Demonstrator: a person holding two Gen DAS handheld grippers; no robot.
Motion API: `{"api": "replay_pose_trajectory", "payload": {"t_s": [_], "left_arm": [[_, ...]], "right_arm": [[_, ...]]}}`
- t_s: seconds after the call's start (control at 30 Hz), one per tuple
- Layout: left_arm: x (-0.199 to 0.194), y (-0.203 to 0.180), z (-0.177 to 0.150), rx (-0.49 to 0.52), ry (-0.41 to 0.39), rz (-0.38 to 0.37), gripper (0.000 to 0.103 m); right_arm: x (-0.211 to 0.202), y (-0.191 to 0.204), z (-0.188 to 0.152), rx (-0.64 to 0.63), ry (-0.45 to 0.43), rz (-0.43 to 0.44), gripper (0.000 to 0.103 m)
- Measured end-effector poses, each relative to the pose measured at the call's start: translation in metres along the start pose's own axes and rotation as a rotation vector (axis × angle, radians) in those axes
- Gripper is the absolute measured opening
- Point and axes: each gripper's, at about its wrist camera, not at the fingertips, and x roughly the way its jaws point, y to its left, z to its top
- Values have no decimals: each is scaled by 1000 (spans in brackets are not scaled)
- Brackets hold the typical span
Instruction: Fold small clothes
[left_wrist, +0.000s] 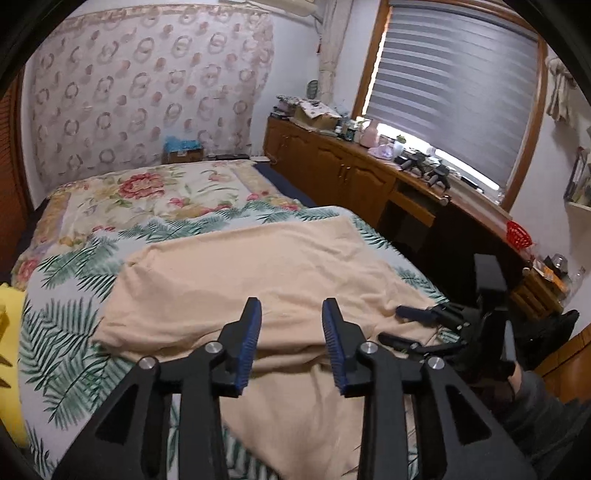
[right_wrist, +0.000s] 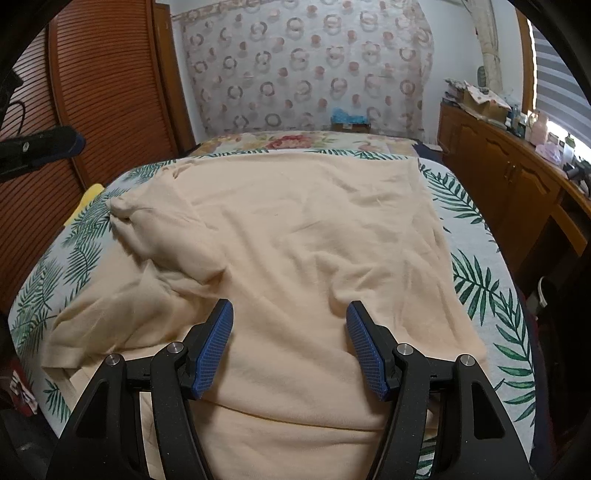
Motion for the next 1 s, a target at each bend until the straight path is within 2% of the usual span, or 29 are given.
{"api": "replay_pose_trajectory", "payload": {"t_s": [0.2,0.47,0.8,1.0], "left_arm": [[-10,35,-26,-57,4,82,35],[-21,79,-65,-119,37,230,35],[-30,100,-81,-152,41,272,36],[-35,105,-81,-162,28,275,36]], "right_arm": [[1,0,0,-1,4,-3,65],[5,0,0,-16,19,-10,65],[3,6,5,-69,15,-41,65],[-6,13,29,-126,-19,-15,65]]}}
